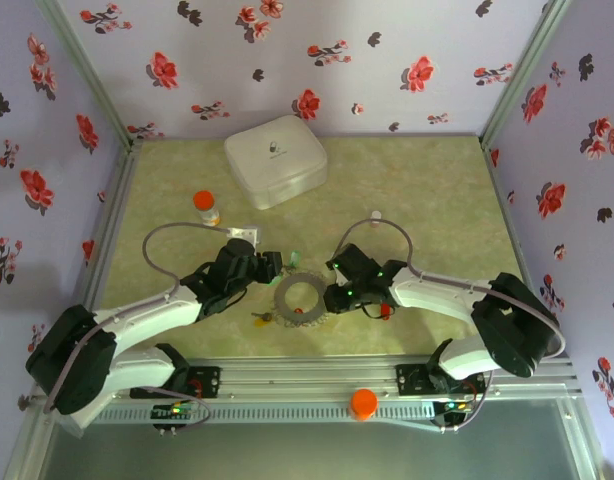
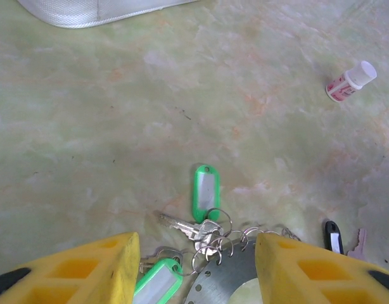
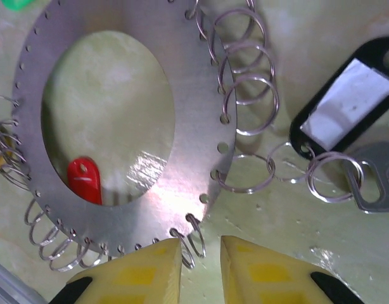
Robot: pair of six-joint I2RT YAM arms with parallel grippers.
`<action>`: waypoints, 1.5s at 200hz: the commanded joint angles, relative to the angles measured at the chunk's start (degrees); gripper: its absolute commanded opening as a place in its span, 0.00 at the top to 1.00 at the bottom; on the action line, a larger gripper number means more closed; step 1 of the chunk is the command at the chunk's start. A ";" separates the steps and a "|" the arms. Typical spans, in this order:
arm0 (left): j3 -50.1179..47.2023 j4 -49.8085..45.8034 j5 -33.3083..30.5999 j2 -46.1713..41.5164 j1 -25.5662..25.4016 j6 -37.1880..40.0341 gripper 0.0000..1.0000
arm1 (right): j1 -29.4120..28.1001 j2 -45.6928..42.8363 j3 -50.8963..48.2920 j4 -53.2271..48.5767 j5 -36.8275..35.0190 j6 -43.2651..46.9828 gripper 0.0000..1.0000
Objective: Put the keys on the keyring
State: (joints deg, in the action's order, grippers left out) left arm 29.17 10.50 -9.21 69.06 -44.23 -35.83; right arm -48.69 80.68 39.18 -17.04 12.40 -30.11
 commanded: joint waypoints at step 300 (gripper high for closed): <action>1.69 -0.25 -2.89 -2.06 -0.57 3.45 0.52 | -3.05 8.65 10.38 -15.97 -8.53 16.44 1.00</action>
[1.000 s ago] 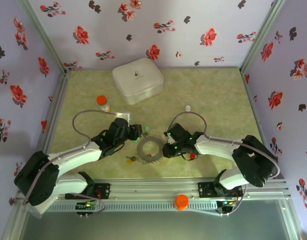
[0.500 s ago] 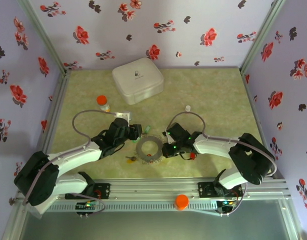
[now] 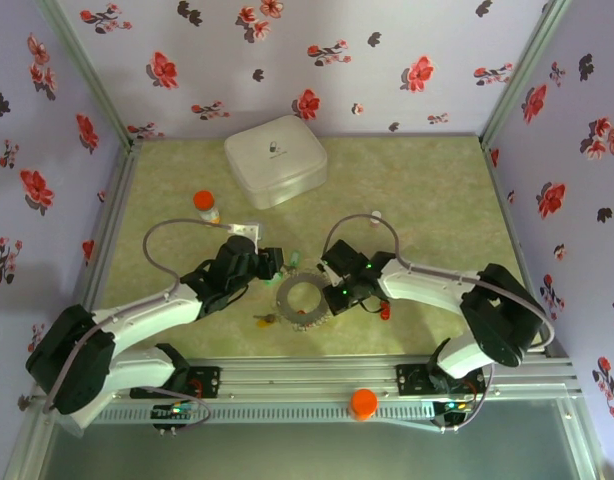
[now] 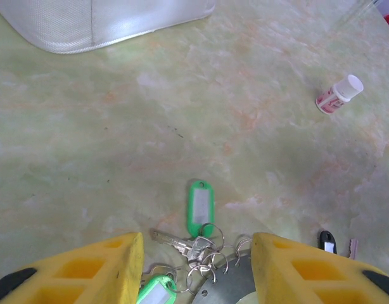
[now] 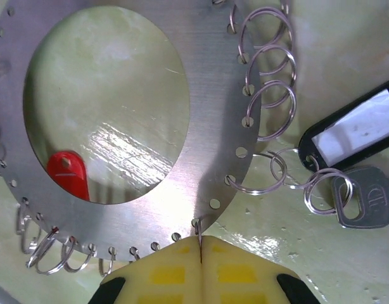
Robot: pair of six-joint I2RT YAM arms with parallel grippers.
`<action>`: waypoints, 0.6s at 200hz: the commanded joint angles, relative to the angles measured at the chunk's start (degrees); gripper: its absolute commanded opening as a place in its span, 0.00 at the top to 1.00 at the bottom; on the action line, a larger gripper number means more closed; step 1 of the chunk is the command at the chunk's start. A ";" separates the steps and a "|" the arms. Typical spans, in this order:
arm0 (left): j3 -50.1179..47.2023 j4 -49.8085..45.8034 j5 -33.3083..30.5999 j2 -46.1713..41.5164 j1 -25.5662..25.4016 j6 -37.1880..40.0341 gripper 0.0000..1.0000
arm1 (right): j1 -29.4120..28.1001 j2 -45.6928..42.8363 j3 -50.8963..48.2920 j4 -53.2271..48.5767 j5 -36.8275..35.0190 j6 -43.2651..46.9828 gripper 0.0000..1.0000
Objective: Put the keys on the keyring
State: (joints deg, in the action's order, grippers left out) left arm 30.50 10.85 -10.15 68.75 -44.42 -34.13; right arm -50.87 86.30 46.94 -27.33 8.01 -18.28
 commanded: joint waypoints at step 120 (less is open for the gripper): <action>-0.55 -1.31 -3.36 -3.40 -0.32 2.32 0.52 | -1.95 6.88 5.62 -6.23 -4.84 5.89 0.95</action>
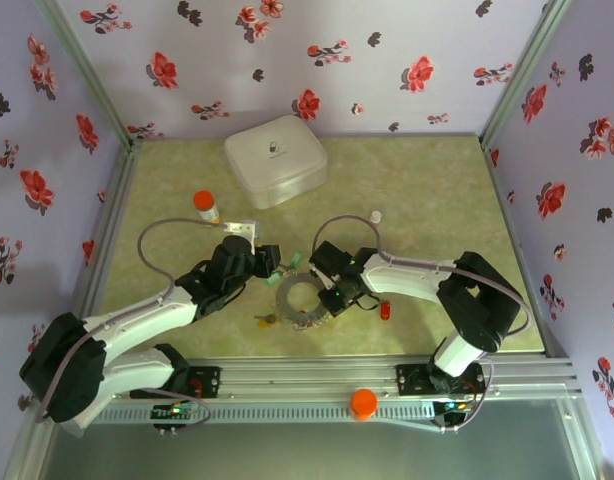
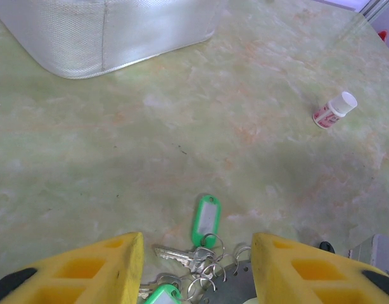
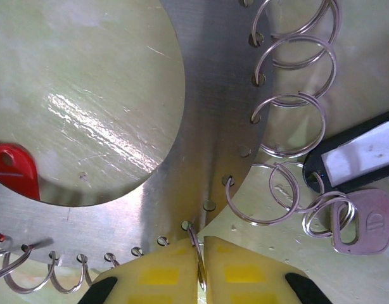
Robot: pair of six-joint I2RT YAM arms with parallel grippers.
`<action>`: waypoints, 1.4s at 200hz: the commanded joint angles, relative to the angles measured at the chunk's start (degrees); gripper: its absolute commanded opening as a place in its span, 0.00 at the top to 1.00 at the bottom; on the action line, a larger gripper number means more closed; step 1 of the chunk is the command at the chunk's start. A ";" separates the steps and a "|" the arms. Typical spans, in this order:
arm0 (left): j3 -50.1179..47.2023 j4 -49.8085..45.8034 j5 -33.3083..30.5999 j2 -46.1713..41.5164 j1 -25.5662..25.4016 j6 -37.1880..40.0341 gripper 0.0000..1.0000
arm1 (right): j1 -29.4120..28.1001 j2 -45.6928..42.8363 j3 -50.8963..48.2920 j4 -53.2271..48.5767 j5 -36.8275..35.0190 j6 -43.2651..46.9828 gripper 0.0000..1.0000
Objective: Put the keys on the keyring
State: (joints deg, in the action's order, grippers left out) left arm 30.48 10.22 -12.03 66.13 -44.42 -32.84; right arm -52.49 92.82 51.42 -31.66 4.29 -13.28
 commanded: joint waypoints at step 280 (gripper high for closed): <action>-9.91 10.65 39.98 -19.10 1.09 49.39 0.70 | 0.69 -30.58 -6.32 21.13 20.70 47.35 1.00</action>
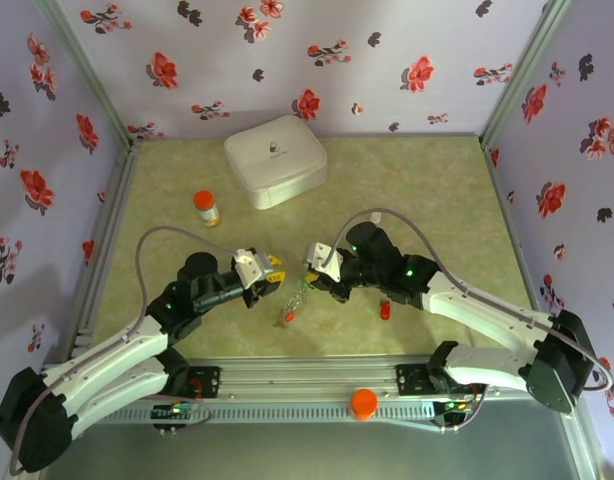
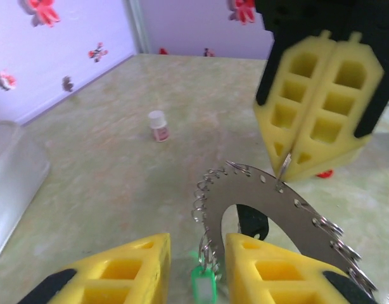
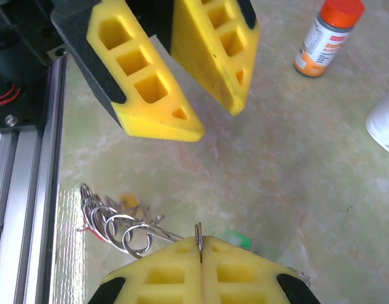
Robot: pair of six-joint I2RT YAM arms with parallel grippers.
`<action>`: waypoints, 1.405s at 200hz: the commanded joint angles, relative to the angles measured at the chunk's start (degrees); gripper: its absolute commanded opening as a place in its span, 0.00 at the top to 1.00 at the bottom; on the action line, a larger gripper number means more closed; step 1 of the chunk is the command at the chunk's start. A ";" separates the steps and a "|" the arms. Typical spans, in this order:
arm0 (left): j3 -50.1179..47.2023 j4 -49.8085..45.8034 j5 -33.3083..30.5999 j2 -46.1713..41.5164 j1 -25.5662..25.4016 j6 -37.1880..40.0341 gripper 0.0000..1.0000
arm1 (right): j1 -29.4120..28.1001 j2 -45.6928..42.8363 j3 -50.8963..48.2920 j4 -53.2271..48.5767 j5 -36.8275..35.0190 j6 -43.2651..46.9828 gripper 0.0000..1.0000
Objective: Put the keys on the keyring
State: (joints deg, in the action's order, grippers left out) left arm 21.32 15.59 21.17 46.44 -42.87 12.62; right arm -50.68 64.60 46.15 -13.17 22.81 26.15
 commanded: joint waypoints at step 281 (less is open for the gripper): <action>1.33 7.53 10.17 8.39 -2.97 6.80 1.00 | -5.77 2.58 1.93 4.60 -4.24 6.04 0.81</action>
State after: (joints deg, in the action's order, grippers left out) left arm 21.37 19.70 31.14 55.02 -45.39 18.83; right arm -55.68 68.05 47.31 -11.94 18.70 32.91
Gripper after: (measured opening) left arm 0.058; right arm 0.078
